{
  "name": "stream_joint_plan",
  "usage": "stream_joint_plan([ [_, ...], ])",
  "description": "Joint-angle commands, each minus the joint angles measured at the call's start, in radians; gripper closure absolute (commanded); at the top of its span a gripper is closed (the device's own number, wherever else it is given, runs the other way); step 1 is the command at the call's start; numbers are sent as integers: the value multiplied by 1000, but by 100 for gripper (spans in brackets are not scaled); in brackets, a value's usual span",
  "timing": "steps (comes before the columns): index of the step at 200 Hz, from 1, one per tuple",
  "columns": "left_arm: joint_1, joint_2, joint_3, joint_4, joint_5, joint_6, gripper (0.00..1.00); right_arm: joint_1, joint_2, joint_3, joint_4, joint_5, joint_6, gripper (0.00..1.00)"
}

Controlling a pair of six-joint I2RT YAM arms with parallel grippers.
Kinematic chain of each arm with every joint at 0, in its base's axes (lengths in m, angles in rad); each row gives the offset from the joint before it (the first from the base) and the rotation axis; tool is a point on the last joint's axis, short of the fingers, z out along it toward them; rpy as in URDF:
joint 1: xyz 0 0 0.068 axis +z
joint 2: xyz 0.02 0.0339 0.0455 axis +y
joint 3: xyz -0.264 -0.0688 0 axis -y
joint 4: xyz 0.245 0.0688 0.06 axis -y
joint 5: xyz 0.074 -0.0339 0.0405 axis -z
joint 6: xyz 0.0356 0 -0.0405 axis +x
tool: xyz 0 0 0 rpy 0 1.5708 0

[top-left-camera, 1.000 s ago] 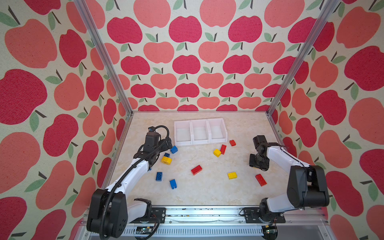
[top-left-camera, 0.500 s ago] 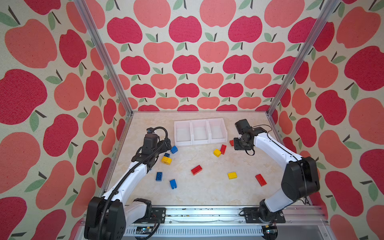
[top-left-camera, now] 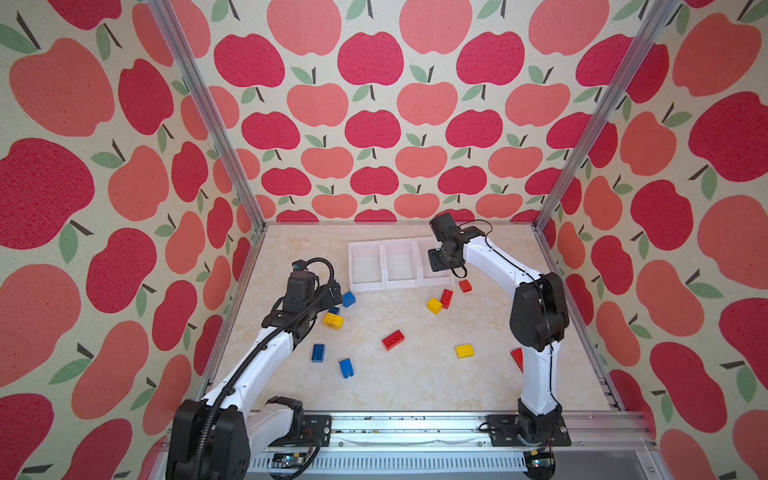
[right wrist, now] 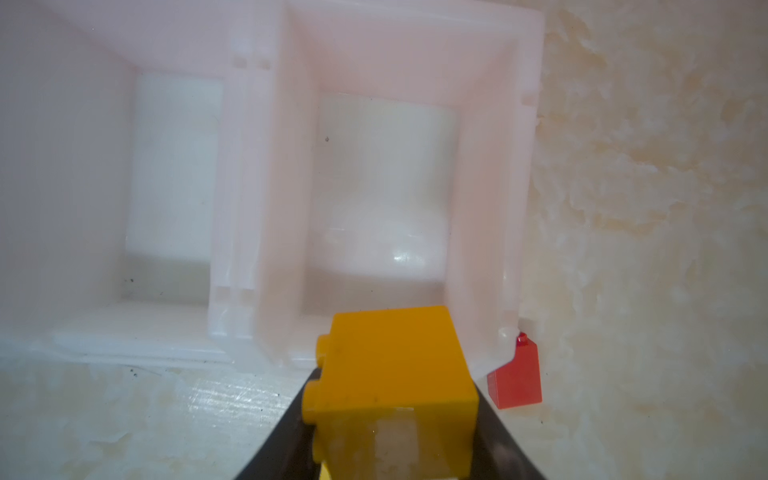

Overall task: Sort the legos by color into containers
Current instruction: 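Carry the yellow brick with the right gripper and drop it into a tray compartment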

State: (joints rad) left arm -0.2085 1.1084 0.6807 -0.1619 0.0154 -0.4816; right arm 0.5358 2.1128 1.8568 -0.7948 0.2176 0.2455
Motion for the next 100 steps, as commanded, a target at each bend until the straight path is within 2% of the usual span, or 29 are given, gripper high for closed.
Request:
stream_joint_plan([
  [1,-6,-17,-18,-35,-17,-24,1,-5,73,93,-42,-9,-46,68],
  [19,-8,-16,-20,-42,-21,-29,1,-7,117,142,-55,-20,-53,65],
  [61,-10,-45,-23,-62,-29,-40,1,-13,149,189,-70,-38,-51,42],
  [85,-11,-54,-26,-77,-40,-43,1,-17,143,191,-72,-49,-42,35],
  [100,-11,-50,-21,-87,-48,-41,1,-18,133,187,-73,-58,-35,34],
])
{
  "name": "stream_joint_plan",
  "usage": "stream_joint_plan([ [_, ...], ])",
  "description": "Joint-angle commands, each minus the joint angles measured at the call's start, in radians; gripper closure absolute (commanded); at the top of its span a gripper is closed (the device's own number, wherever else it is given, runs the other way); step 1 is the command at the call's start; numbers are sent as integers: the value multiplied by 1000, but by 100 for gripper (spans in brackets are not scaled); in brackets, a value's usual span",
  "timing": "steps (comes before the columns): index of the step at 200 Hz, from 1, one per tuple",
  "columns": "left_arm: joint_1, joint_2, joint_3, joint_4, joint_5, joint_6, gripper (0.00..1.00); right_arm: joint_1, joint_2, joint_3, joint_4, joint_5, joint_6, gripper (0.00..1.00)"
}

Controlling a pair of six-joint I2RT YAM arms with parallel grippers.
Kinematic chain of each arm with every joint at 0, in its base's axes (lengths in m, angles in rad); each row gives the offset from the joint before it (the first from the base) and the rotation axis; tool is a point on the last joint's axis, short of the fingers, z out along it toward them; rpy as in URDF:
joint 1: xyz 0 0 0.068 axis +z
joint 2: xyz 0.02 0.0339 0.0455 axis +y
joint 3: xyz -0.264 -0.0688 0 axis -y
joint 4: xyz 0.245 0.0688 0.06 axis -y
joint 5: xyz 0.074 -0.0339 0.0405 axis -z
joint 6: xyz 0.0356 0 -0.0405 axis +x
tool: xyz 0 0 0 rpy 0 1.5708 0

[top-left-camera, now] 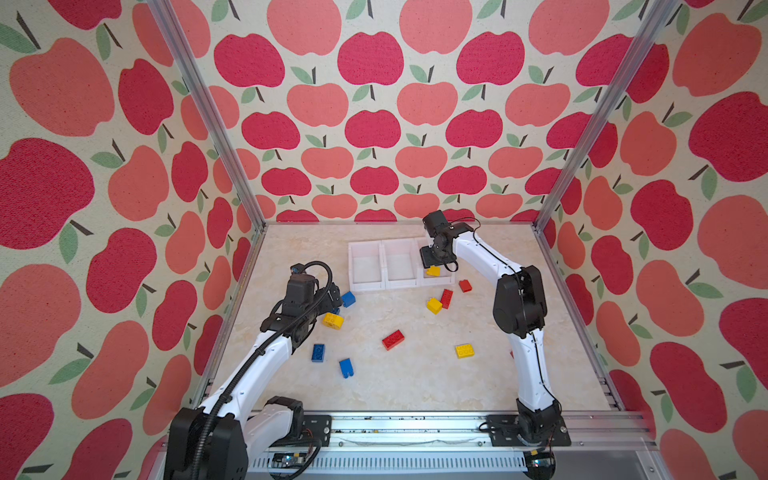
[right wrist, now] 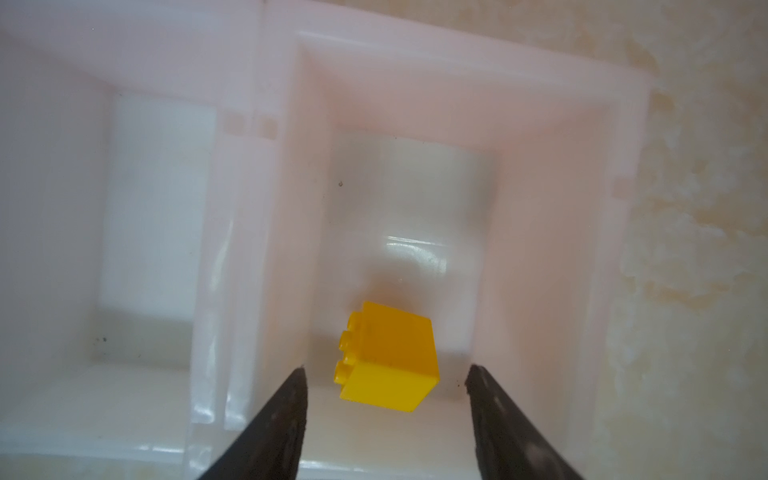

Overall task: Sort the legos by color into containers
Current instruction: 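Carry the yellow brick with the right gripper and drop it into a tray compartment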

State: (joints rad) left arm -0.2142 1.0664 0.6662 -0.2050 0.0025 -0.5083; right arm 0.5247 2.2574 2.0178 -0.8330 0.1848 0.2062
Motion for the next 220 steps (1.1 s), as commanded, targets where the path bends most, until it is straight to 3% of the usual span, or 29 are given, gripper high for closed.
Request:
stream_joint_plan([
  [1,-5,-8,-6,-45,-35,-15,1,-7,-12,25,-35,-26,5,34],
  [68,-11,-5,20,-143,-74,-47,1,-3,-108,-79,-8,-54,32,33],
  [115,-3,5,79,-318,-154,-100,1,-1,-231,-225,19,-92,53,29],
  [176,140,8,104,-410,-131,-82,1,8,-429,-447,53,-171,94,16],
  [220,195,56,76,-428,-150,-51,2,13,-523,-539,50,-195,104,15],
])
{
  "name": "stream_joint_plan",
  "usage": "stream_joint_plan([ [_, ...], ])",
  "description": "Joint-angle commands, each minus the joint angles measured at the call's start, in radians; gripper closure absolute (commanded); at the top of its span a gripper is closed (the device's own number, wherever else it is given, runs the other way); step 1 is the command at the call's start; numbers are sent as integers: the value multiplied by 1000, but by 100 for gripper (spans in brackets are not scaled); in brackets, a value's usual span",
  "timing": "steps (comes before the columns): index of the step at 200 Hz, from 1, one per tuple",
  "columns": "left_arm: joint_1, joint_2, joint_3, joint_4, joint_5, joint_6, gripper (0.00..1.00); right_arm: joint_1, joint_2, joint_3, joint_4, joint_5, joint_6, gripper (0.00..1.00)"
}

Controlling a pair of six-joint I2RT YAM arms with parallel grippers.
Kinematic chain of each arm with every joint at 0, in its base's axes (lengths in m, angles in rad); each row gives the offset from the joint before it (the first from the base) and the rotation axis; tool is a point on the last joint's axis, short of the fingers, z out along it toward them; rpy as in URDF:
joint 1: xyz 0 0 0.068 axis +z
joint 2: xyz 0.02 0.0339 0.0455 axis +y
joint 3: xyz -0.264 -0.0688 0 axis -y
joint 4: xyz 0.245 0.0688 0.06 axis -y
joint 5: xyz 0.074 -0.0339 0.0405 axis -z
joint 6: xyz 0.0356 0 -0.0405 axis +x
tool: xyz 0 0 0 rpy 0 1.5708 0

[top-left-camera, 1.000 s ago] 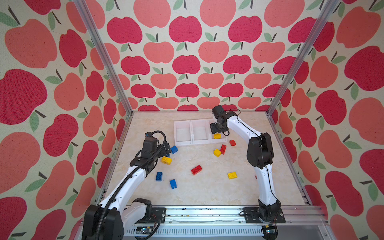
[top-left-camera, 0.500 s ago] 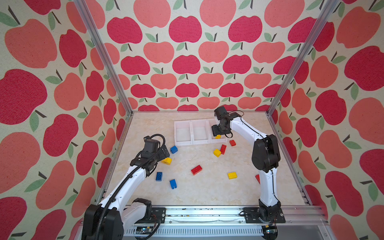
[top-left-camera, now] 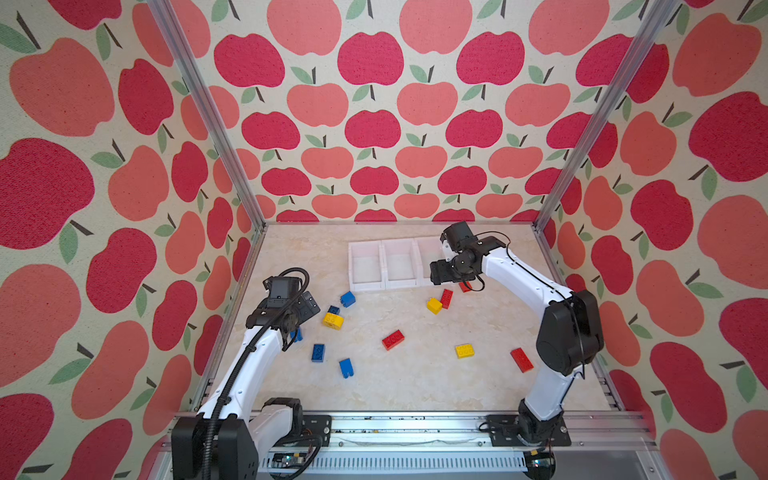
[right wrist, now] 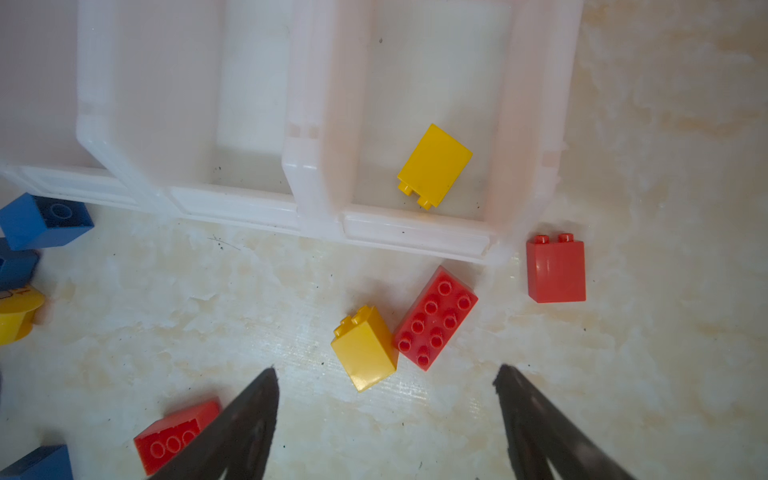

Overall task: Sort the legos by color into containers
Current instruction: 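Carry the yellow brick with the right gripper and drop it into a tray compartment, then lower the left gripper onto an upright blue brick and grasp it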

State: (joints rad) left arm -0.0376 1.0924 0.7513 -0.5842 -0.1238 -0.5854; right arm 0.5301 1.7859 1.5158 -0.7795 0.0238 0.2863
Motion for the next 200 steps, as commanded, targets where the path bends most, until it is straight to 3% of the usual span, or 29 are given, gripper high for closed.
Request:
stream_joint_plan([
  [1,19,30,-10,-48,-23,26,3,7,-53,-39,-3,-33,24,15],
  [79,121,128,-63,45,105,58,17,7,-110,-96,-7,-50,27,14],
  [167,141,256,-17,29,174,76,23,7,-132,-110,0,-44,32,14],
  [200,142,290,-4,24,195,76,31,6,-136,-113,6,-47,34,14],
])
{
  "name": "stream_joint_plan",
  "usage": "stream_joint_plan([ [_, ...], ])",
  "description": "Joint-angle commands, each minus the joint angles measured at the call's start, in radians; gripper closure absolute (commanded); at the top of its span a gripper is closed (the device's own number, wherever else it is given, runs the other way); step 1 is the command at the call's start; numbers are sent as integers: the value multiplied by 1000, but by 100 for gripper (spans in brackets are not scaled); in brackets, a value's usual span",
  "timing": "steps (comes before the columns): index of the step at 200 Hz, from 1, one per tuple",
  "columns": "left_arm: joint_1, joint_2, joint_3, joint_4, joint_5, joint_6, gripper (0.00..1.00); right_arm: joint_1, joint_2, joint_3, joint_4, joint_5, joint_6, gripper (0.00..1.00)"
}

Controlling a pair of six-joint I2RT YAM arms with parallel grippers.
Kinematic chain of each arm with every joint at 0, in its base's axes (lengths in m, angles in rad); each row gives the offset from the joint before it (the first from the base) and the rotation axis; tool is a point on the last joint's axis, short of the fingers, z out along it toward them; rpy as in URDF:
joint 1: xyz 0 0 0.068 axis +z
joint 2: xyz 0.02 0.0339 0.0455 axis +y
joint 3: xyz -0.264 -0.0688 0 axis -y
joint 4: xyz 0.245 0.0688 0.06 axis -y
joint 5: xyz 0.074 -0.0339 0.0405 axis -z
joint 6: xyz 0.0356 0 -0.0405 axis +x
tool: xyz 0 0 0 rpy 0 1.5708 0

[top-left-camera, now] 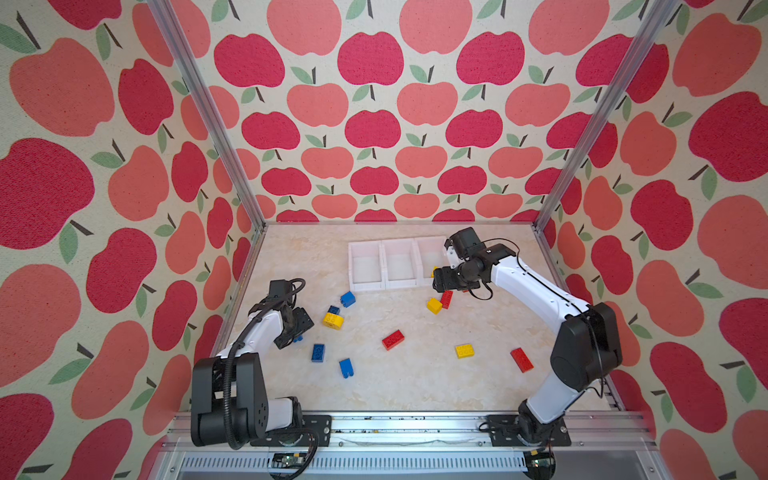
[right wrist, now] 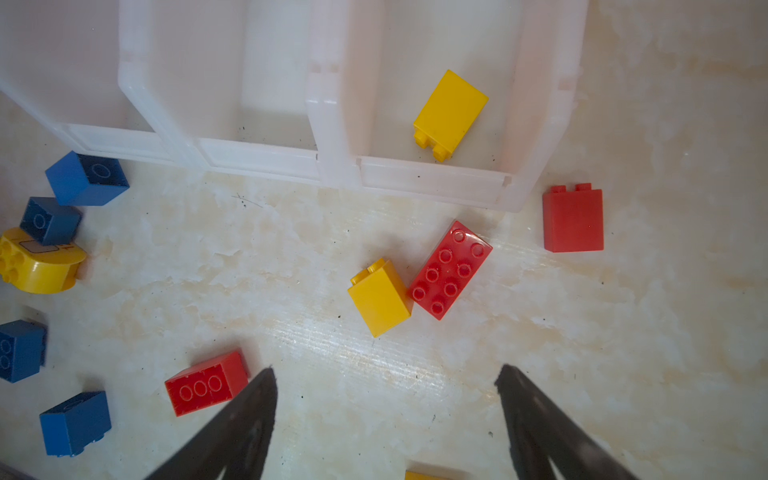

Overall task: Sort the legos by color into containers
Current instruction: 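Lower the left gripper onto an upright blue brick and grasp it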

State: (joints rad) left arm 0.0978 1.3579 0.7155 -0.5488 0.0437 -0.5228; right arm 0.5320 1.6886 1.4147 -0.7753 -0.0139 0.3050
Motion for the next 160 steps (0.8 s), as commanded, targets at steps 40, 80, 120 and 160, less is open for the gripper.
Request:
stream_joint_plan([
  [40,6,52,39,-10,39,13,40,3,-51,-30,3,-16,22,14],
  [80,2,59,39,-12,44,10,47,-7,-93,-91,18,-34,42,14],
  [120,-7,57,35,-8,41,6,58,-21,-139,-146,28,-40,52,14],
  [160,-33,45,33,-9,29,-2,68,-36,-183,-186,42,-47,65,14],
])
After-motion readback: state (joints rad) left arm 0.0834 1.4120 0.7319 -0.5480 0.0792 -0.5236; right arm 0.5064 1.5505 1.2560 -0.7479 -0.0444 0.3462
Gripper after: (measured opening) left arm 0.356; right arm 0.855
